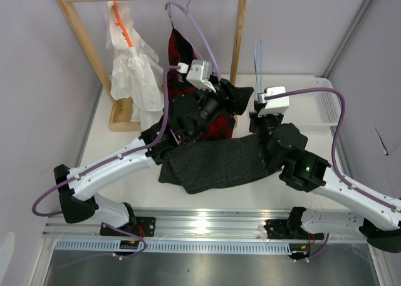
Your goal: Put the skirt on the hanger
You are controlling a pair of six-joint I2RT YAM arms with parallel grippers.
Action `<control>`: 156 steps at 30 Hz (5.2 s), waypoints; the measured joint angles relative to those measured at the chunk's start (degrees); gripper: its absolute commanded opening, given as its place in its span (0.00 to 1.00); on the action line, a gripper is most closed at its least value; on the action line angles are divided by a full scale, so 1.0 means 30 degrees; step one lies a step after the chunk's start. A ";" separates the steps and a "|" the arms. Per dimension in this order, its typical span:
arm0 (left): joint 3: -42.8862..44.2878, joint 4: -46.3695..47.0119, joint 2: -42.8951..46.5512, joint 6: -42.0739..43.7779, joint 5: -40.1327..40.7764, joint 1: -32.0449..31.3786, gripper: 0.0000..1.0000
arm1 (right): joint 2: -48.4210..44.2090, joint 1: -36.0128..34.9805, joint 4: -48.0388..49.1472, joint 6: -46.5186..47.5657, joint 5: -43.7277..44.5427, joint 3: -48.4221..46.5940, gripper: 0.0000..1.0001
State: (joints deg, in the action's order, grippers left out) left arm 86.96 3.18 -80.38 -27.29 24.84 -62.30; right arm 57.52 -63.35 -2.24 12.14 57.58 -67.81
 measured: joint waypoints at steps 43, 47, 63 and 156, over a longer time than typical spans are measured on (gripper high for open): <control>0.2710 0.2295 -0.3963 0.1625 0.1566 -0.0393 0.00 | -0.0095 -0.0743 -0.1056 -0.0576 -0.0168 0.0000 0.00; 0.2710 0.2346 -0.3963 0.1661 0.1319 -0.0393 0.00 | -0.0226 -0.0736 -0.1239 -0.0911 -0.0291 -0.0007 0.19; 0.1035 0.2157 -0.3337 0.3279 -0.0408 0.0532 0.00 | -0.2433 0.0954 -1.2743 -0.8939 -0.0998 -0.5450 0.74; -1.5234 0.5340 -0.1413 0.2601 -1.0710 0.1800 0.00 | -0.2404 1.3763 -0.6747 -1.8010 -1.7063 1.5278 0.44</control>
State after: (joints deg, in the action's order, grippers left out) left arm 41.25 19.20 -84.62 -19.49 -7.29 -56.90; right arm 50.30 -22.06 -22.48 -41.89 6.39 -21.98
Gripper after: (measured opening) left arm 0.025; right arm 0.447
